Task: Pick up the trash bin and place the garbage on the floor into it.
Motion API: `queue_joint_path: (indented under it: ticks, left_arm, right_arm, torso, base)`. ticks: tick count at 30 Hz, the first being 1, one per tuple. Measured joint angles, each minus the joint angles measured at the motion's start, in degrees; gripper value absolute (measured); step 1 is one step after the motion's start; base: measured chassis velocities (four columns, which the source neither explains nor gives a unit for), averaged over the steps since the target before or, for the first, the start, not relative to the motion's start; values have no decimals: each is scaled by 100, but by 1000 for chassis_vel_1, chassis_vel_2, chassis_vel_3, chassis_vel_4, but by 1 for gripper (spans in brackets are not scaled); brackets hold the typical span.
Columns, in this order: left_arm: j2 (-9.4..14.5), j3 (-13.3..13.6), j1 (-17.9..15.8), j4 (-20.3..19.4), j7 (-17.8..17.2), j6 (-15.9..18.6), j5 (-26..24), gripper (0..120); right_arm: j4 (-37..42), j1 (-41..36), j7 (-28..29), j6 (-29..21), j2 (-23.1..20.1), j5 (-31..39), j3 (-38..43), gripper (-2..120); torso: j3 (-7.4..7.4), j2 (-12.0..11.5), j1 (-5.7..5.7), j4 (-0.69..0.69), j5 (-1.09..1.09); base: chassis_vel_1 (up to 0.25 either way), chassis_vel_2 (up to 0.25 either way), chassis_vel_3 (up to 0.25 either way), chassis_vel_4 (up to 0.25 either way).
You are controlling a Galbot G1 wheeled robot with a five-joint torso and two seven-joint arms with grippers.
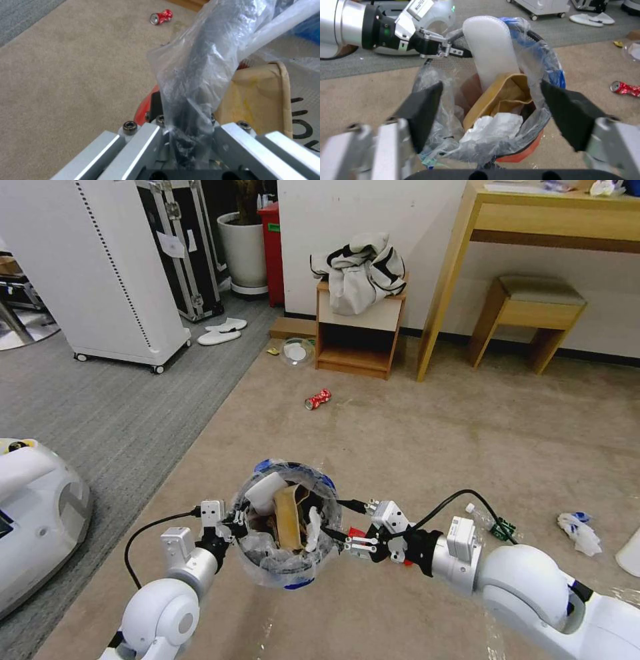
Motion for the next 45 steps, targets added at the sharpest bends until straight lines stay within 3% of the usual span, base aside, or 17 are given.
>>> queue_joint_path:
  ticks: [2, 6, 16, 31, 45]
  left_arm:
    - [-6, -2, 4, 0, 11, 0, 11, 1]
    - [-17, -3, 5, 0, 14, 0, 14, 1]
    - [-36, -1, 18, 25, 21, -3, 30, 1]
    - [-95, -243, -28, 224, 11, -30, 29, 1]
    - [-43, -258, -121, 352, 21, -40, -35, 1]
  right_arm:
    - [18, -9, -14, -1, -14, 0, 7, 94]
    - [31, -19, -26, -1, -18, 0, 31, 100]
    - [51, -73, -43, 2, -21, 12, 144, 100]
    - [17, -775, -42, 100, -122, 158, 1205, 100]
    - [-671, -1727, -63, 452, 996, -252, 2475, 100]
  torso:
    - [0, 0, 0, 0, 0]
    - [0, 0, 0, 0, 0]
    - [0, 0, 0, 0, 0]
    - [0, 0, 0, -1, 0]
    - [0, 0, 0, 0, 0]
  base:
    - [0, 0, 0, 0]
    - [0, 0, 0, 0]
    - [0, 0, 0, 0]
    - [0, 0, 0, 0]
    - [0, 0, 0, 0]
